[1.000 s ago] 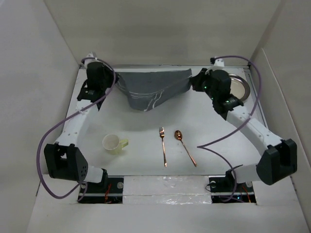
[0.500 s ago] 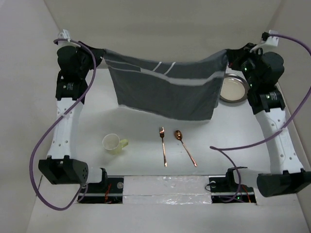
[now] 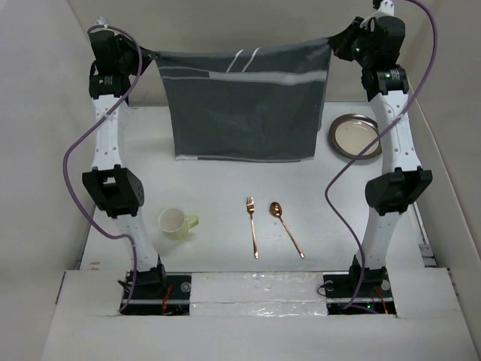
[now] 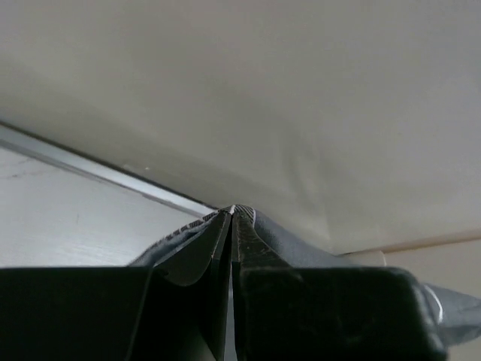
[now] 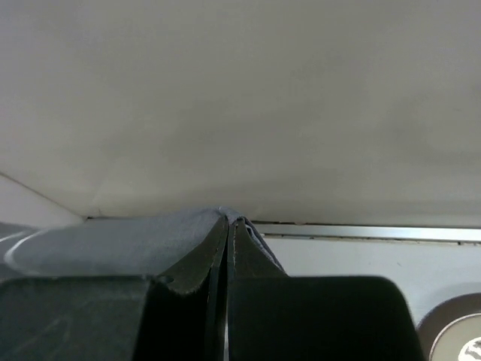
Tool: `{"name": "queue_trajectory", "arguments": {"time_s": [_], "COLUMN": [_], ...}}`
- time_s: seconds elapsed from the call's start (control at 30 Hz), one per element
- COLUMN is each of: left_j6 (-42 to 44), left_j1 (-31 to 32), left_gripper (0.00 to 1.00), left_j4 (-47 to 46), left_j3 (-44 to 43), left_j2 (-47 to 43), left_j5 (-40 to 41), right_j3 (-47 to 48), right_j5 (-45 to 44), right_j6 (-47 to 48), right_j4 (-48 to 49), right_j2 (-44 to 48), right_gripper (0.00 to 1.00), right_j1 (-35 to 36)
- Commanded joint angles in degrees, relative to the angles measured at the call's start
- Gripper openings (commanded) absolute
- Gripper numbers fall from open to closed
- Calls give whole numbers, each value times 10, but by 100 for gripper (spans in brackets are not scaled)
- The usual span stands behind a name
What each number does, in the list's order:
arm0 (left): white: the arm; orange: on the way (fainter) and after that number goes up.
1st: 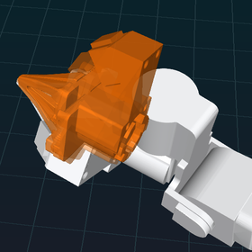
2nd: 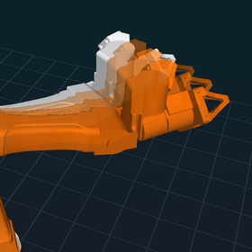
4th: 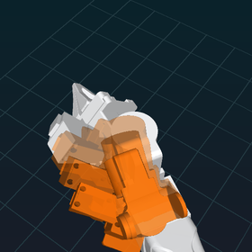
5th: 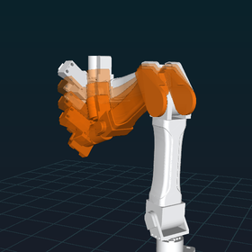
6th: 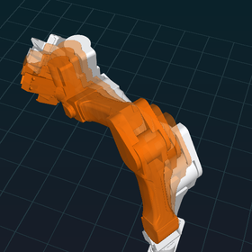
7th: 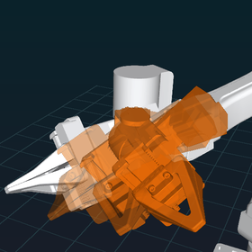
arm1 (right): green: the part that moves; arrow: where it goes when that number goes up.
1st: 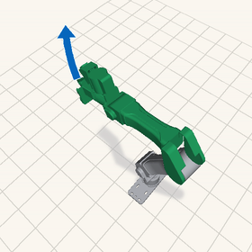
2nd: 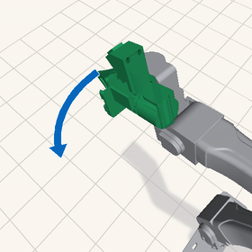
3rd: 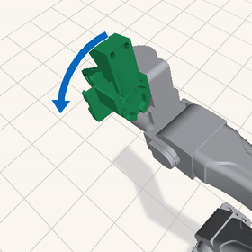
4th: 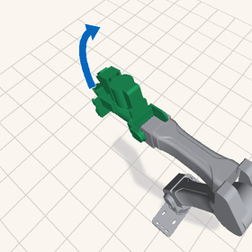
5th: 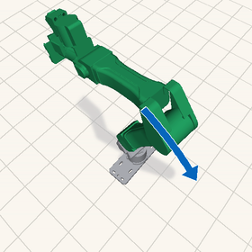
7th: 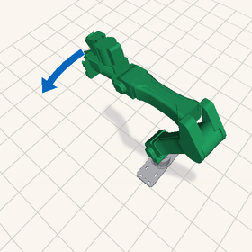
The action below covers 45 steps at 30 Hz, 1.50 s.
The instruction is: Set the dinner table for one person
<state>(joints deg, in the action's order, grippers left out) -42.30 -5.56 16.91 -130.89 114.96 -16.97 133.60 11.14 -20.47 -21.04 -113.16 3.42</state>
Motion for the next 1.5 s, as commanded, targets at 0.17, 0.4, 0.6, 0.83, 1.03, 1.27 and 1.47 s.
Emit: {"name": "queue_trajectory", "arguments": {"time_s": [0.17, 0.4, 0.6, 0.83, 1.03, 1.27, 1.47], "left_j6": [-19, -77, -96, -58, -41, -36, -35], "left_j1": [-15, -20, -20, -20, -15, -9, 4], "left_gripper": [0, 0, 0, 0, 0, 0, 0], "left_j4": [-132, -309, -358, -347, -322, -318, -304], "left_j3": [189, 689, 920, 960, 994, 1047, 1087], "left_j2": [-193, -375, -435, -374, -404, -430, -472], "left_j5": [-32, -9, 31, 19, 39, 41, 63], "right_j3": [-45, -574, -871, -922, -999, -1043, -1071], "right_j5": [42, 49, 50, 42, 23, 6, -7], "right_j6": [-5, -23, -58, -59, -65, -62, -66], "right_j4": [60, 254, 394, 390, 389, 355, 328], "right_j2": [86, 294, 309, 256, 309, 378, 424], "right_gripper": [0, 0, 0, 0, 0, 0, 0], "right_j1": [-10, -10, 3, 8, 13, 18, 19]}}
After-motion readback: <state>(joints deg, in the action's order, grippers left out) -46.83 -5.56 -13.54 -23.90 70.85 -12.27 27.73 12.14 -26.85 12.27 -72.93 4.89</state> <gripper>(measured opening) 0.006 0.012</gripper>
